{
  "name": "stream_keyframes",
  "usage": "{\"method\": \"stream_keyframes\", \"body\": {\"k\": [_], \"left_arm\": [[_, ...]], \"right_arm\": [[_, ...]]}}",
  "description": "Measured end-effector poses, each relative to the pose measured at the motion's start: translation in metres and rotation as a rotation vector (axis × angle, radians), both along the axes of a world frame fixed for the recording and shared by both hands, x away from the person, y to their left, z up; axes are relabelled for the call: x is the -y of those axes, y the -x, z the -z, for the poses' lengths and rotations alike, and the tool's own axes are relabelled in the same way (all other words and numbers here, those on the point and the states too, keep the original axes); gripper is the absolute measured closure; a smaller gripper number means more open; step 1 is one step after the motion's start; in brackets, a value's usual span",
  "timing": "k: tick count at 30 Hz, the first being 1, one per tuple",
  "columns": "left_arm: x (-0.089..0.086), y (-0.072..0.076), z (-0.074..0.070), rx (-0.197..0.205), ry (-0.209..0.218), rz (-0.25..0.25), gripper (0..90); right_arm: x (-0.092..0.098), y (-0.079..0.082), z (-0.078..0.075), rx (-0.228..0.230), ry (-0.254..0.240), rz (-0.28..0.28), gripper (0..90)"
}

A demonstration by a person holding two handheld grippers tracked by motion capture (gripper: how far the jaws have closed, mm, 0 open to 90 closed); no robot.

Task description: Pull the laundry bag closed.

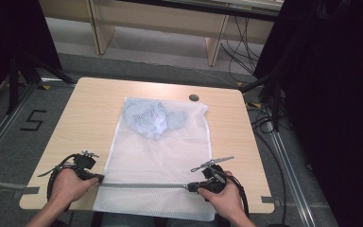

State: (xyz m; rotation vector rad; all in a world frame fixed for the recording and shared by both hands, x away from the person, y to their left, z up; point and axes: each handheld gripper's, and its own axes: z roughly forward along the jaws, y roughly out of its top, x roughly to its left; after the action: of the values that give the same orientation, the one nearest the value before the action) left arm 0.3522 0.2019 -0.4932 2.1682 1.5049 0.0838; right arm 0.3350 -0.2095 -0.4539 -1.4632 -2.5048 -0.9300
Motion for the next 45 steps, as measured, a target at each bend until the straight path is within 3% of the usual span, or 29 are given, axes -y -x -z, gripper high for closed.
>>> {"method": "stream_keyframes", "body": {"k": [2, 3, 7, 16, 26, 27, 29, 30, 32, 34, 35, 36, 39, 40, 41, 42, 43, 44, 45], "left_arm": [[0.001, 0.000, 0.000, -0.003, 0.004, -0.011, 90.0], [0.001, 0.000, 0.000, -0.002, 0.006, -0.009, 90.0], [0.001, 0.000, 0.000, -0.004, 0.006, -0.009, 90.0], [0.001, 0.000, 0.000, -0.004, 0.004, -0.008, 90.0], [0.000, 0.001, 0.000, -0.004, 0.006, -0.009, 90.0], [0.000, 0.000, 0.000, -0.001, 0.007, -0.002, 90.0], [-0.002, -0.001, 0.000, 0.012, -0.008, 0.025, 90.0], [-0.002, -0.001, 0.000, 0.012, -0.008, 0.025, 90.0], [-0.002, -0.002, 0.000, 0.009, -0.009, 0.028, 90.0], [-0.002, -0.001, 0.000, 0.011, -0.009, 0.025, 90.0], [0.000, 0.000, 0.000, -0.001, 0.002, -0.005, 90.0], [-0.001, -0.001, 0.000, 0.004, -0.005, 0.009, 90.0], [0.001, 0.001, 0.000, -0.004, 0.004, -0.011, 90.0], [0.000, 0.000, 0.000, 0.000, 0.003, 0.003, 90.0], [-0.002, -0.001, 0.000, 0.010, -0.008, 0.026, 90.0], [-0.002, -0.001, 0.000, 0.010, -0.005, 0.022, 90.0], [-0.002, -0.001, 0.000, 0.010, -0.005, 0.022, 90.0], [-0.002, -0.001, 0.000, 0.009, -0.003, 0.019, 90.0], [-0.002, -0.001, 0.000, 0.009, -0.007, 0.025, 90.0]], "right_arm": [[0.002, -0.001, 0.001, 0.009, -0.022, -0.020, 87.0], [0.002, 0.000, -0.001, -0.005, -0.003, 0.007, 87.0], [0.004, 0.000, 0.001, 0.000, 0.001, 0.011, 87.0], [0.006, 0.001, 0.001, 0.002, -0.031, -0.001, 87.0], [0.009, 0.004, -0.001, 0.010, -0.026, 0.004, 87.0], [0.010, 0.003, -0.001, 0.021, -0.020, -0.001, 87.0], [0.012, 0.004, -0.003, -0.014, -0.021, 0.037, 87.0], [0.016, 0.002, -0.001, 0.015, -0.018, 0.024, 87.0], [0.018, 0.003, -0.002, 0.015, -0.022, 0.032, 87.0], [0.019, 0.004, -0.001, 0.018, -0.018, 0.040, 87.0], [0.020, 0.004, -0.001, 0.013, -0.020, 0.036, 87.1], [0.020, 0.004, -0.001, 0.013, -0.021, 0.033, 87.0], [0.021, 0.004, -0.001, 0.019, -0.020, 0.037, 87.0], [0.021, 0.003, -0.001, 0.012, -0.032, 0.031, 87.1], [0.019, 0.006, -0.004, -0.038, -0.030, 0.073, 87.0], [0.019, 0.007, -0.005, -0.048, -0.029, 0.084, 87.0], [0.022, 0.005, -0.003, -0.005, -0.038, 0.050, 87.0], [0.022, 0.005, -0.004, -0.026, -0.044, 0.062, 87.0], [0.023, 0.004, -0.003, 0.001, -0.034, 0.061, 87.1]]}}
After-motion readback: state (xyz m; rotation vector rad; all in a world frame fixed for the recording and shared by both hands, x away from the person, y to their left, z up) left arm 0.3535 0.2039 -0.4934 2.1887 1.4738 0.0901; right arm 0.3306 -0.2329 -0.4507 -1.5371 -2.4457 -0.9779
